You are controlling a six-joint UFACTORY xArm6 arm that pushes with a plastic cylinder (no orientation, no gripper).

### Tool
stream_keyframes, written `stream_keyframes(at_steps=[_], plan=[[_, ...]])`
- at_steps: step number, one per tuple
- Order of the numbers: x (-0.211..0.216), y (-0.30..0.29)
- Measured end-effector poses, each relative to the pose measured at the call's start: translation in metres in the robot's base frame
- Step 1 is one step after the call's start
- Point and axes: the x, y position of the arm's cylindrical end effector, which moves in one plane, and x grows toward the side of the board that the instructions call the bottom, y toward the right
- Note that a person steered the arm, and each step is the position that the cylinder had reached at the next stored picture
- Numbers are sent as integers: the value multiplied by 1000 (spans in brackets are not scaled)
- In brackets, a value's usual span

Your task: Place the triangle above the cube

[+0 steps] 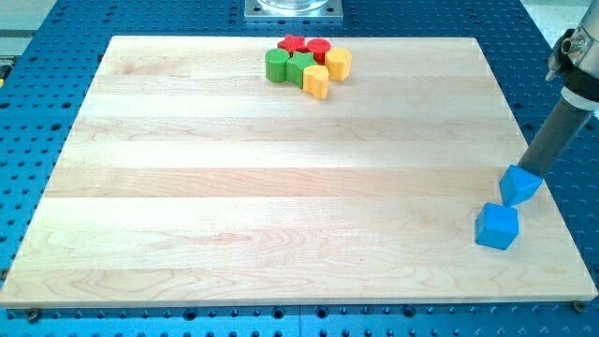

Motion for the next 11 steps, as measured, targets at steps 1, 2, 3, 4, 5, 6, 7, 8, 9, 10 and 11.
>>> stream_keyframes(at_steps=[1,2,3,4,5,6,7,8,9,10,11], plan=[[7,6],[18,29],[27,30],[27,29],[39,21],[38,11],[11,1],[6,-2],[-12,6],[-26,8],[8,8]])
